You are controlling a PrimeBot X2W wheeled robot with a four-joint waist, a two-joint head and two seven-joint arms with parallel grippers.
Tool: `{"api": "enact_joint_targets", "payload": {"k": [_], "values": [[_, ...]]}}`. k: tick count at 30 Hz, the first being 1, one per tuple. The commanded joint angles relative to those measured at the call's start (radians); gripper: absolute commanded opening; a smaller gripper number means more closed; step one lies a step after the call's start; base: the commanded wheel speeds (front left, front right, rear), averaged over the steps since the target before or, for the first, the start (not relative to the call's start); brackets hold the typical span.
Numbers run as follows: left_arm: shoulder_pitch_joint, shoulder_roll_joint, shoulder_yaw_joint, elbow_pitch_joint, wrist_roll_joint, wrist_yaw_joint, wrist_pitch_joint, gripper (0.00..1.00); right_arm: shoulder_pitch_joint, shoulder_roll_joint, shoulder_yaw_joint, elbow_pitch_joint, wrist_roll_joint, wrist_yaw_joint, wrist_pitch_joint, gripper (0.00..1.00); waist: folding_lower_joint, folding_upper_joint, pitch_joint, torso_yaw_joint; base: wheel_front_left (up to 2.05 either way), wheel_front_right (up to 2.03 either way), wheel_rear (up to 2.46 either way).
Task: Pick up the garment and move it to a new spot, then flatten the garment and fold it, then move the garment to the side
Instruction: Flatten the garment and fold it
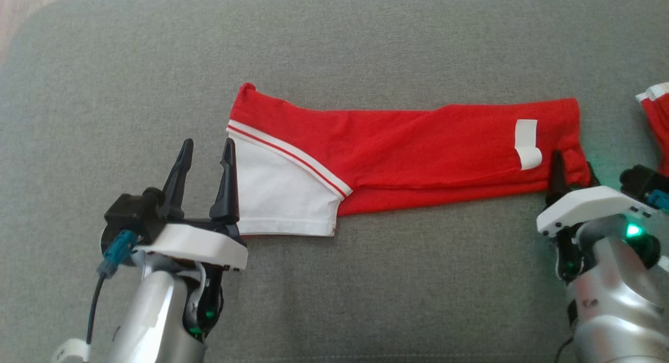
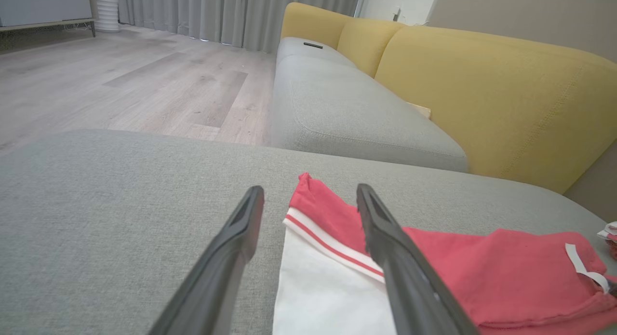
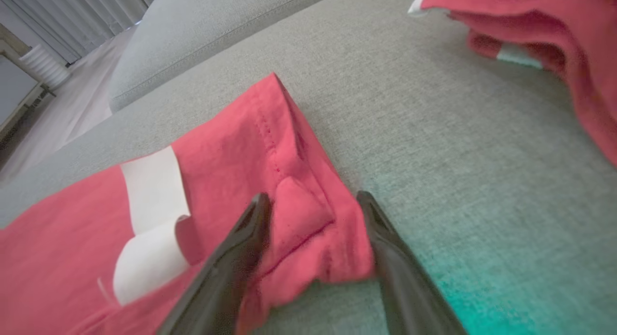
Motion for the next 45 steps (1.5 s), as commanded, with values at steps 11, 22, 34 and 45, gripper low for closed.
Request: {"api": "enact_joint_targets", "payload": {"k": [11, 22, 34, 45], "values": [[-0.03, 0.003, 0.028, -0.019, -0.008, 0.006, -0.012, 1.0, -0.05, -0.072, -0.003, 0.035, 0.007, 0.007, -0.101, 0.0, 0.0, 0.0, -0.038, -0.021, 0.0, 0.0, 0.0], [-0.002, 0.003, 0.036, -0.015, -0.032, 0.012, -0.012, 1.0, -0.061, -0.15, -0.055, -0.065, 0.023, 0.007, -0.06, 0.0, 0.0, 0.0, -0.086, -0.017, 0.0, 0.0, 0.0], [0.017, 0.003, 0.015, -0.012, -0.049, 0.019, -0.012, 1.0, 0.058, 0.02, 0.289, -0.454, 0.247, 0.007, 0.111, 0.0, 0.0, 0.0, -0.148, 0.027, 0.0, 0.0, 0.0], [0.015, 0.003, -0.011, -0.001, -0.062, 0.02, -0.012, 1.0, 0.08, 0.021, 0.673, -0.415, 0.509, 0.007, 0.015, 0.0, 0.0, 0.0, -0.142, 0.112, 0.0, 0.0, 0.0]]}}
